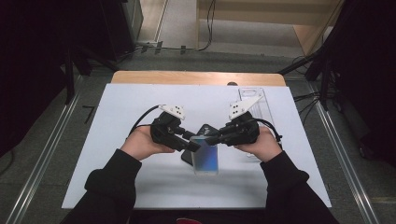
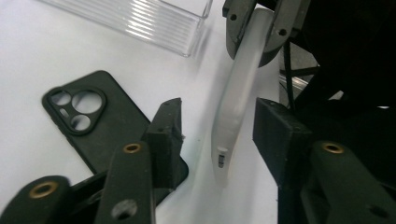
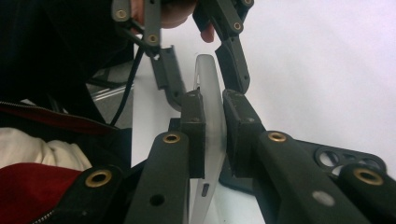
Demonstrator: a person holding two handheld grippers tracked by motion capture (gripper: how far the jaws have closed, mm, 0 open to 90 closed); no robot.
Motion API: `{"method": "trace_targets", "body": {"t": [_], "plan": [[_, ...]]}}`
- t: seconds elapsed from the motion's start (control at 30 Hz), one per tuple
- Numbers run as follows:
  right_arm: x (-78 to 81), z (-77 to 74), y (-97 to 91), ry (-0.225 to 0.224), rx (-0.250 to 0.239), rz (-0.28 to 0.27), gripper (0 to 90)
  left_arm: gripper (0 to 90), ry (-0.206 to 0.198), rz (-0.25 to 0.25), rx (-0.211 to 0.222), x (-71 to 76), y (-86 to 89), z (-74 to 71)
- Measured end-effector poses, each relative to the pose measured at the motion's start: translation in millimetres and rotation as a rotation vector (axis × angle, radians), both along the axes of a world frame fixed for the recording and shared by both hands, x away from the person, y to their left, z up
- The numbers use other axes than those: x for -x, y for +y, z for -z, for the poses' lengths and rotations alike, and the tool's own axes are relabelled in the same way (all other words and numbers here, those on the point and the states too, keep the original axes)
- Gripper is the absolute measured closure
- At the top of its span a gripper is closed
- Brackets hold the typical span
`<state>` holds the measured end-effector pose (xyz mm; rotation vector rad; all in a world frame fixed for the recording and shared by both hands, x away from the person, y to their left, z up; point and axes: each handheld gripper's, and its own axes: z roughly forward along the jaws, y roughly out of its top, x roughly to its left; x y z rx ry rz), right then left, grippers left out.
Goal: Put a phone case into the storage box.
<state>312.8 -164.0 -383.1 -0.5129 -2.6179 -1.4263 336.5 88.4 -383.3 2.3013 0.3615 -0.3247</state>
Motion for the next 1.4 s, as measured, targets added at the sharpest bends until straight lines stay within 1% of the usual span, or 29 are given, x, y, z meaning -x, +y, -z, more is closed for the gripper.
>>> {"method": "trace_targets", "body": {"t": [0.03,0.1,0.13,0.2,0.27,0.3,0.33,0.4,0.53,0.6,0.63,0.7,0.73,0.77,0.8,0.83,0.87,0.93,0.97,1.03,1.13,1.2,1.3,1.37,1.4], "plan": [[0.2,0.5,1.0,0.002,-0.002,-0.005,77.2,58.8,0.004,0.009,-0.007,0.5,-0.9,0.2],[0.5,0.9,2.2,0.001,0.002,-0.018,77.2,65.2,0.014,0.039,-0.019,0.4,-2.7,1.7],[0.3,1.8,3.9,0.004,0.002,-0.037,77.3,71.0,0.019,0.048,-0.025,0.1,-3.1,2.4],[0.5,2.3,4.9,0.011,0.006,-0.042,77.2,72.6,0.023,0.069,-0.038,0.1,-3.8,4.0],[0.4,3.5,6.6,0.019,0.015,-0.052,77.3,77.4,0.015,0.085,-0.039,0.8,-3.5,4.8],[0.0,4.1,7.1,0.028,0.017,-0.054,77.2,79.0,0.012,0.084,-0.034,1.4,-3.5,5.7],[-0.6,4.6,7.2,0.031,0.015,-0.056,77.2,79.5,0.017,0.089,-0.038,1.2,-3.3,5.7],[-2.0,5.3,6.9,0.039,0.006,-0.064,77.2,80.0,0.022,0.088,-0.031,1.1,-2.8,5.2],[-2.0,4.9,6.7,0.044,-0.002,-0.06,76.8,80.5,0.029,0.088,-0.025,0.3,-1.7,4.0],[-2.2,4.6,6.6,0.05,-0.003,-0.052,74.8,80.6,0.032,0.086,-0.021,0.0,-0.9,2.7],[-2.1,4.3,6.4,0.042,-0.004,-0.033,71.6,80.7,0.027,0.074,-0.016,0.4,-0.2,2.1],[-2.0,3.1,4.9,0.039,-0.024,-0.025,62.6,80.7,0.033,0.057,-0.024,-0.7,1.7,0.3],[-1.5,2.1,4.1,0.021,-0.035,-0.003,55.1,80.7,0.044,0.041,-0.022,-0.9,2.8,-0.6],[-1.2,1.1,2.9,0.021,-0.044,0.011,54.3,80.7,0.044,0.03,-0.028,-1.6,4.2,-1.5],[-1.0,0.4,1.7,0.027,-0.056,0.016,51.6,80.7,0.047,0.015,-0.022,-2.1,5.5,-2.0],[0.1,-0.4,1.0,0.024,-0.066,0.041,48.6,80.6,0.054,0.002,-0.026,-2.7,6.8,-2.8],[0.3,-0.8,0.3,0.019,-0.07,0.053,48.3,80.6,0.054,-0.014,-0.025,-3.0,8.3,-3.6],[1.6,-0.9,-0.4,0.007,-0.084,0.09,43.0,80.6,0.056,-0.037,-0.024,-3.8,11.4,-5.3],[1.9,-0.8,-0.5,0.013,-0.086,0.103,41.8,80.6,0.058,-0.05,-0.023,-4.6,13.3,-6.4],[2.3,-0.1,-0.3,0.015,-0.089,0.122,36.0,80.6,0.061,-0.086,-0.026,-5.6,16.6,-8.5],[3.6,1.3,1.3,-0.012,-0.095,0.154,26.8,80.6,0.06,-0.135,-0.03,-6.7,21.4,-11.7],[3.4,2.5,1.7,-0.007,-0.108,0.175,25.9,80.6,0.06,-0.161,-0.029,-7.9,24.2,-13.4],[3.1,5.0,2.4,-0.017,-0.093,0.201,21.4,80.6,0.066,-0.202,-0.026,-9.1,27.5,-16.0],[2.4,7.5,2.9,-0.001,-0.111,0.212,15.8,80.6,0.07,-0.229,-0.02,-9.9,29.3,-17.8],[1.9,8.9,3.0,0.0,-0.117,0.221,10.8,80.6,0.068,-0.244,-0.019,-10.3,30.0,-18.7]]}}
